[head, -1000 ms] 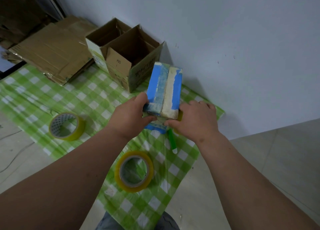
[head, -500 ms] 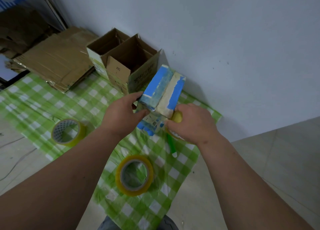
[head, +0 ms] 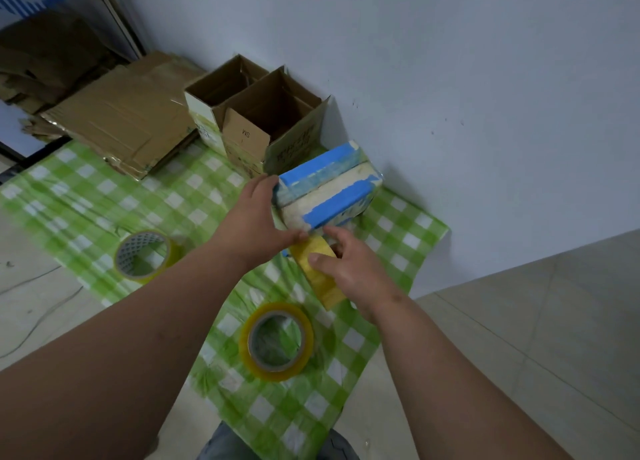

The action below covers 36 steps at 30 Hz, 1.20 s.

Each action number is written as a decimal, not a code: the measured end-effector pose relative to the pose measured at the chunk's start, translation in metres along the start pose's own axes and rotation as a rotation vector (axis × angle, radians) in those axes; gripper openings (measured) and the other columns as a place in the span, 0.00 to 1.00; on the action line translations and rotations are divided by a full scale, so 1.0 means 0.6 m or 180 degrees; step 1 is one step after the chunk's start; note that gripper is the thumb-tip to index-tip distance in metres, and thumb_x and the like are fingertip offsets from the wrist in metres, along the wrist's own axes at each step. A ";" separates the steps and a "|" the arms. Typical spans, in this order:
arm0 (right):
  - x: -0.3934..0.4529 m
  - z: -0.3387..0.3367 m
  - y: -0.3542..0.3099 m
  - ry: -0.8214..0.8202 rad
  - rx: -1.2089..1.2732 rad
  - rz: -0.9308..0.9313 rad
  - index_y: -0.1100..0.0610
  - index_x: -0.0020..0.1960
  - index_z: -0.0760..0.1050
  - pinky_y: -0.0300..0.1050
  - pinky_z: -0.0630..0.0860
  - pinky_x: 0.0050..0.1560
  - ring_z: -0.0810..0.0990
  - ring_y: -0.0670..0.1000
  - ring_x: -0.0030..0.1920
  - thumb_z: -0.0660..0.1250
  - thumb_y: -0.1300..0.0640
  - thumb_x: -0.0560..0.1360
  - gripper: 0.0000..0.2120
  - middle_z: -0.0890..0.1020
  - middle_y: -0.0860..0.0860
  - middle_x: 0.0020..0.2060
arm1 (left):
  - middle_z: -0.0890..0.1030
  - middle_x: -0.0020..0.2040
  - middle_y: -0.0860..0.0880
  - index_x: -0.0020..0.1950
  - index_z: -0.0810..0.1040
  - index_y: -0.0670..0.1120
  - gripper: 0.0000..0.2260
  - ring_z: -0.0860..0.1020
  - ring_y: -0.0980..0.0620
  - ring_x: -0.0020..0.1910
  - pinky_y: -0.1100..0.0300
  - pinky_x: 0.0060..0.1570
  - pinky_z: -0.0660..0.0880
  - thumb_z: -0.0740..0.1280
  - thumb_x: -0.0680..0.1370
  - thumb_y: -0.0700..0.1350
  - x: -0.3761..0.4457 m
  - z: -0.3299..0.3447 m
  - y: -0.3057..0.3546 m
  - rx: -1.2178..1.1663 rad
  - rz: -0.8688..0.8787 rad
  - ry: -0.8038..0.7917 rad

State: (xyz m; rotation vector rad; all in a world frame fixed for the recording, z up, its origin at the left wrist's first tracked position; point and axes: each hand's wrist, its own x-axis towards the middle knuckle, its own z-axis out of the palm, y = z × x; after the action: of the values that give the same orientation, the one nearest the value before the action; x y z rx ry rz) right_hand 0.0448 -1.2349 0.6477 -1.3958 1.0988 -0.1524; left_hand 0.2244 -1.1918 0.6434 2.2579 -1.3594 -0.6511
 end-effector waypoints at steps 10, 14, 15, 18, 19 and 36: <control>-0.012 0.013 0.034 -0.0129 0.0608 -0.0039 0.53 0.54 0.80 0.55 0.77 0.56 0.82 0.56 0.53 0.67 0.48 0.67 0.17 0.84 0.54 0.51 | 0.56 0.80 0.48 0.80 0.55 0.45 0.50 0.62 0.47 0.75 0.53 0.72 0.63 0.74 0.68 0.65 0.027 -0.022 -0.012 0.0417 0.0055 -0.0225; -0.011 0.014 0.051 -0.0204 0.0495 -0.0082 0.52 0.56 0.77 0.54 0.78 0.58 0.81 0.53 0.54 0.68 0.52 0.77 0.09 0.83 0.52 0.52 | 0.58 0.79 0.47 0.80 0.56 0.44 0.49 0.63 0.47 0.75 0.53 0.71 0.63 0.74 0.68 0.65 0.031 -0.025 -0.012 0.0561 0.0162 -0.0230; -0.010 0.013 0.053 -0.0196 0.0442 -0.0091 0.52 0.57 0.77 0.54 0.78 0.58 0.81 0.53 0.54 0.67 0.54 0.79 0.08 0.83 0.52 0.53 | 0.58 0.79 0.47 0.80 0.57 0.45 0.49 0.64 0.47 0.74 0.53 0.71 0.63 0.74 0.67 0.65 0.032 -0.026 -0.013 0.0575 0.0172 -0.0223; -0.005 0.012 0.056 -0.0107 0.0216 -0.0109 0.53 0.53 0.78 0.49 0.78 0.52 0.81 0.51 0.50 0.66 0.52 0.79 0.06 0.83 0.51 0.49 | 0.59 0.79 0.47 0.79 0.58 0.44 0.49 0.64 0.48 0.74 0.54 0.70 0.64 0.74 0.67 0.65 0.034 -0.027 -0.014 0.0604 0.0196 -0.0168; -0.006 0.013 0.057 -0.0042 0.0138 -0.0086 0.53 0.50 0.78 0.47 0.77 0.48 0.81 0.49 0.45 0.66 0.50 0.79 0.07 0.82 0.50 0.45 | 0.59 0.79 0.47 0.79 0.58 0.44 0.49 0.64 0.48 0.74 0.54 0.70 0.64 0.74 0.67 0.65 0.034 -0.027 -0.014 0.0615 0.0195 -0.0155; 0.014 0.019 0.052 0.0128 -0.0421 0.0161 0.56 0.53 0.75 0.52 0.74 0.52 0.78 0.54 0.49 0.58 0.43 0.81 0.16 0.79 0.52 0.46 | 0.51 0.81 0.52 0.81 0.50 0.48 0.46 0.59 0.50 0.77 0.56 0.71 0.62 0.70 0.73 0.63 0.025 -0.007 -0.028 0.0371 0.0146 0.0052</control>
State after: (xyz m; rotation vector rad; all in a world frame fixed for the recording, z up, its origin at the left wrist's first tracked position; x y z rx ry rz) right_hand 0.0416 -1.2250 0.6153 -1.4864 1.1944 -0.0727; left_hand 0.2447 -1.1976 0.6348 2.3090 -1.4719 -0.5501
